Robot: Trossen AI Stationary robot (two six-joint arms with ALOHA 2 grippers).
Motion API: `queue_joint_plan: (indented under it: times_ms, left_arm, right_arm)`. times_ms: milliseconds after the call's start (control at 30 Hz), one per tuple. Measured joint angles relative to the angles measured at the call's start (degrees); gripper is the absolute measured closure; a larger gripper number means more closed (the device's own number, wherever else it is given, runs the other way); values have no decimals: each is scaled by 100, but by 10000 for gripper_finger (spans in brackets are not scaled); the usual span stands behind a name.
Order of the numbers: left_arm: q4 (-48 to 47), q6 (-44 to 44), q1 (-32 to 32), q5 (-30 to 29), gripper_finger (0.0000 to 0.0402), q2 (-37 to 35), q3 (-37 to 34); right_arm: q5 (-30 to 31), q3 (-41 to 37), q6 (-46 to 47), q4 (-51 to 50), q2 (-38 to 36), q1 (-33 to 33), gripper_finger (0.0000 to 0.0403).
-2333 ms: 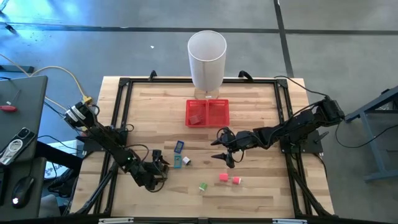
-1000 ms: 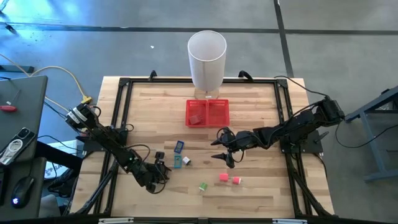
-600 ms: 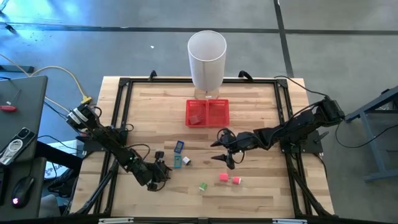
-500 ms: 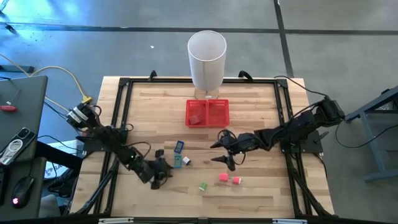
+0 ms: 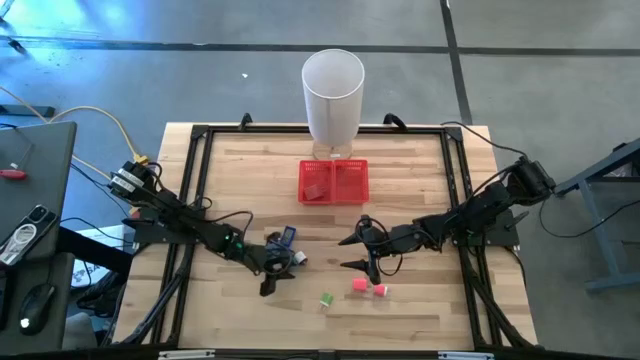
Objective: Pick & Place Office items
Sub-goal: Put the black digital clock into the right red bin
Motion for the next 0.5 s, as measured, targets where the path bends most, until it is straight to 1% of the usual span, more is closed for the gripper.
queue_joint_plan:
  times_ms: [167, 300, 500]
  left_arm:
    - [-4, 581, 179, -75, 256, -3, 505]
    - [-4, 815, 346, -371, 256, -5, 733]
    - [2, 978, 686, -417, 256, -5, 885]
  right_arm:
    - [583, 0, -51, 457, 0, 107, 133]
    - [647, 0, -284, 632, 0, 111, 133]
    - [650, 0, -534, 654, 0, 85, 133]
